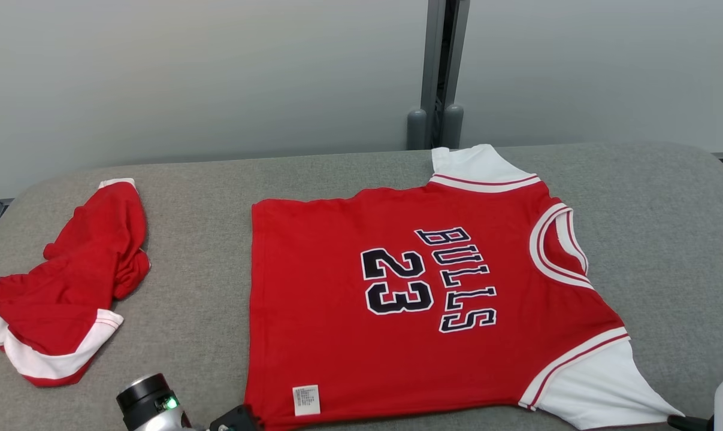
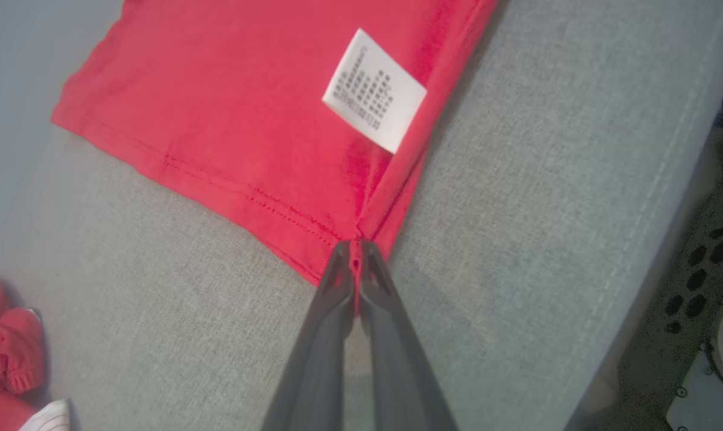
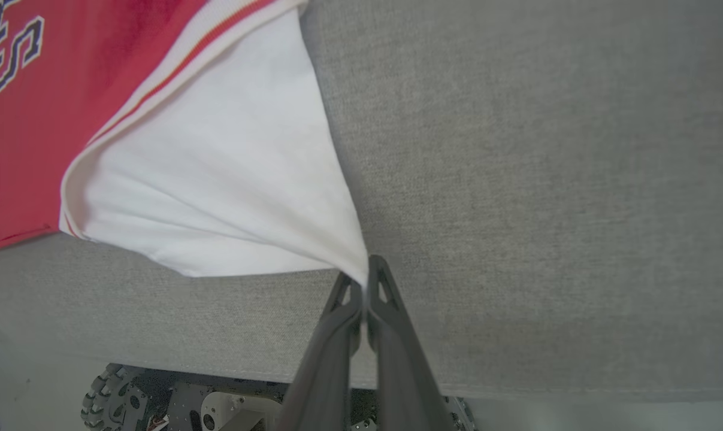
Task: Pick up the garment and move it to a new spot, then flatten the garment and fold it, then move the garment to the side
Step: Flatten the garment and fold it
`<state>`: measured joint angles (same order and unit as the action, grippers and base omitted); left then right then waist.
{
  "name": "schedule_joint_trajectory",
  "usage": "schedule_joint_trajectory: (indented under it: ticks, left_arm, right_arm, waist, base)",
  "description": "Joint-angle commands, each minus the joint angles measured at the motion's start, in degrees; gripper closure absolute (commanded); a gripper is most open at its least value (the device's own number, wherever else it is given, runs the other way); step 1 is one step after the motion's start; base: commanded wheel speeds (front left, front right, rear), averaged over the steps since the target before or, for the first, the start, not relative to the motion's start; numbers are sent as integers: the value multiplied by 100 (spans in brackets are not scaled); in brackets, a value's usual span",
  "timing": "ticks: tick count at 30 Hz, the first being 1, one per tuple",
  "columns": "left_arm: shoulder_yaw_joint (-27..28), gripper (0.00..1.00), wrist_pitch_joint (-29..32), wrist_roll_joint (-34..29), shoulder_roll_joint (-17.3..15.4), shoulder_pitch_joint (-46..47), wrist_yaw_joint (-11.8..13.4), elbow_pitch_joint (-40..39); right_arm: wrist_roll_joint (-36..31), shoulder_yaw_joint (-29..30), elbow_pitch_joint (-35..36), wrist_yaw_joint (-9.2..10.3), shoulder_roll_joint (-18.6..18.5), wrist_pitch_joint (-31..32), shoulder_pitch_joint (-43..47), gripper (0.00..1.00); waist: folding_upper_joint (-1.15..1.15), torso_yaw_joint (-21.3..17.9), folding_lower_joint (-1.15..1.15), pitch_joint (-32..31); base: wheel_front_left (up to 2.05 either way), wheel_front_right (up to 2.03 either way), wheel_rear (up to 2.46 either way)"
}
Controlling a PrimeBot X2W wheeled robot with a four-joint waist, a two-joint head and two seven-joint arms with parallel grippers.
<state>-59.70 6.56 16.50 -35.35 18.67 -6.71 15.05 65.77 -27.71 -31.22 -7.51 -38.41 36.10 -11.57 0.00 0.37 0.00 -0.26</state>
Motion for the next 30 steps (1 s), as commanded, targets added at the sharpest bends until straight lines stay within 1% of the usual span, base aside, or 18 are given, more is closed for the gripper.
schedule_joint_trajectory:
  ticks: [1, 3, 6, 8, 10, 13, 15, 18, 22, 30]
  left_arm:
    - [0, 100, 106, 70, -121, -121, 28, -161]
    - [0, 100, 239, 144, -205, -195, 43, -430]
    - [2, 100, 358, 188, -268, -226, 74, -633]
    - [-37, 100, 497, 253, -349, -218, 43, -851]
    - [-8, 100, 494, 279, -361, -219, 60, -914]
    - [121, 100, 505, 343, -435, -161, 198, -1087]
    - [207, 100, 487, 412, -474, -113, 238, -1193]
    - [456, 100, 336, 791, -421, -82, 254, -1306]
    - [768, 100, 196, 1248, -432, 25, 193, -1292]
    - [1151, 100, -10, 1721, -385, 442, 93, -954]
  right_arm:
    - [13, 80, 71, 3, -67, 70, 126, 100]
    - [-23, 181, 194, 2, -84, 127, 191, 100]
    - [-61, 286, 291, 2, -51, 169, 266, 100]
    - [-139, 436, 453, 2, 12, 214, 318, 100]
    - [-164, 491, 519, 2, 25, 211, 321, 100]
    - [-225, 688, 645, 2, 111, 232, 319, 100]
    - [-237, 845, 768, 2, 178, 240, 274, 100]
    - [-105, 1129, 992, 2, 350, 150, 179, 100]
    - [-196, 1425, 1232, 2, 466, 26, 20, 100]
    - [-553, 1838, 1385, 2, 756, -21, -502, 100]
  waist:
    - [0, -4, 0, 4]
    - [0, -10, 0, 32]
    - [0, -9, 0, 69]
    - [0, -2, 0, 130]
    - [0, 0, 0, 147]
    - [0, 7, 0, 185]
    - [0, 16, 0, 230]
    - [0, 39, 0, 289]
    - [0, 59, 0, 405]
    - [0, 56, 0, 730]
  base:
    - [0, 0, 0]
    - [0, 0, 0]
    - [0, 0, 0]
    - [0, 0, 0]
    - [0, 0, 0]
    - [0, 0, 0]
    - [0, 0, 0]
    - [0, 0, 0]
    - [0, 0, 0]
    - [0, 0, 0]
